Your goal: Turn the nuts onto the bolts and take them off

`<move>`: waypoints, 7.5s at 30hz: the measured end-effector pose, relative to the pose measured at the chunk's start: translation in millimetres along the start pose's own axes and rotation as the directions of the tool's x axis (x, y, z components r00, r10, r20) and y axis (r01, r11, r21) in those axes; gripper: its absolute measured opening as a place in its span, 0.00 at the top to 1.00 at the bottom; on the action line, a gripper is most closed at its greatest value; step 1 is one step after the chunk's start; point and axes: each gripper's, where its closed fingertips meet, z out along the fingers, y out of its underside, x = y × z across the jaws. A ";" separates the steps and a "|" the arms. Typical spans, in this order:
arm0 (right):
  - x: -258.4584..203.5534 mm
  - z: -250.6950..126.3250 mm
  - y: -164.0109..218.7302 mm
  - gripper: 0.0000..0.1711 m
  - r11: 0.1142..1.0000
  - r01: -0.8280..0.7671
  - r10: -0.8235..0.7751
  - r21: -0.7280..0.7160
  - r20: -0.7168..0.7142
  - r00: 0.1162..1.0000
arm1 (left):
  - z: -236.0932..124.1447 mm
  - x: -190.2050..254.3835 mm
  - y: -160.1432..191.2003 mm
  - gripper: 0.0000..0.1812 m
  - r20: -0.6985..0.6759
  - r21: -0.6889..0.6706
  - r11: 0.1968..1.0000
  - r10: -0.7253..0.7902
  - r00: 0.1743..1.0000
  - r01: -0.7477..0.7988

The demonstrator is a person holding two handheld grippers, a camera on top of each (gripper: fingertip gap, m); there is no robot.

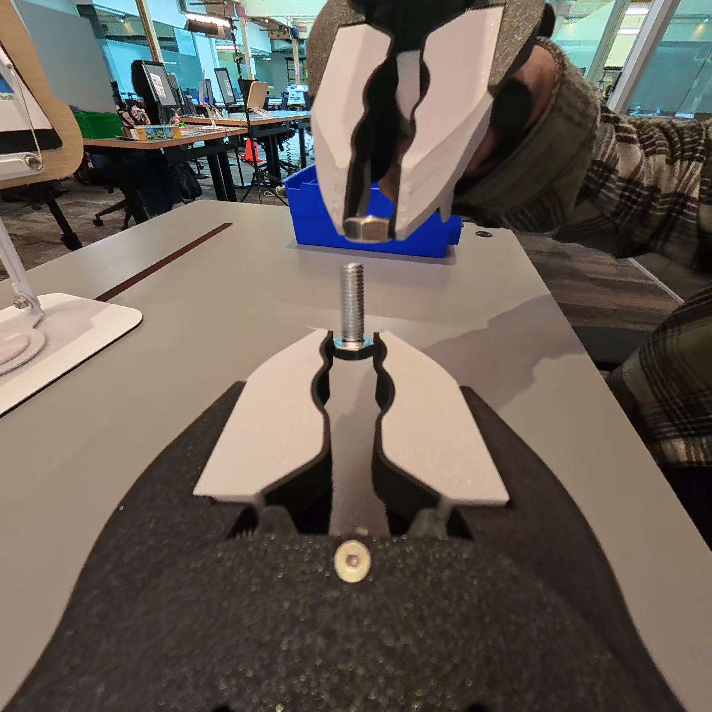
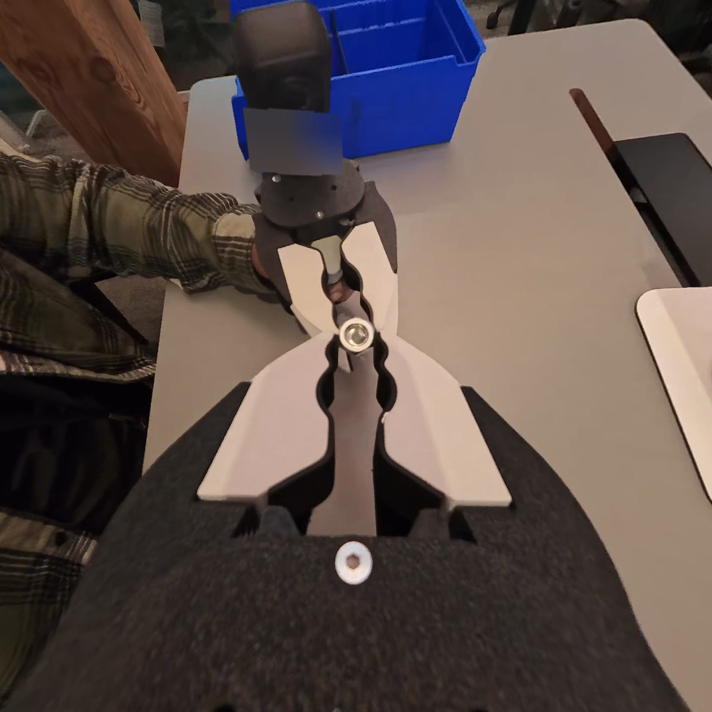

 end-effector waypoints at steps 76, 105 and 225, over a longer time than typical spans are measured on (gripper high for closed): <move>-24.2 2.3 19.8 0.90 0.872 0.404 -0.294 -0.277 0.364 0.884 | 11.3 32.4 3.7 0.89 -0.146 -0.050 0.997 0.043 0.988 -0.050; -14.4 2.9 -15.7 0.68 0.957 0.278 -0.260 -0.076 0.193 0.946 | 3.7 24.8 -9.8 0.89 -0.096 0.031 0.998 0.055 0.994 -0.052; 21.1 54.1 161.3 0.87 0.972 0.161 -0.123 -0.174 0.212 0.970 | -6.5 -13.3 7.3 0.90 0.051 -0.061 0.998 0.031 0.998 -0.028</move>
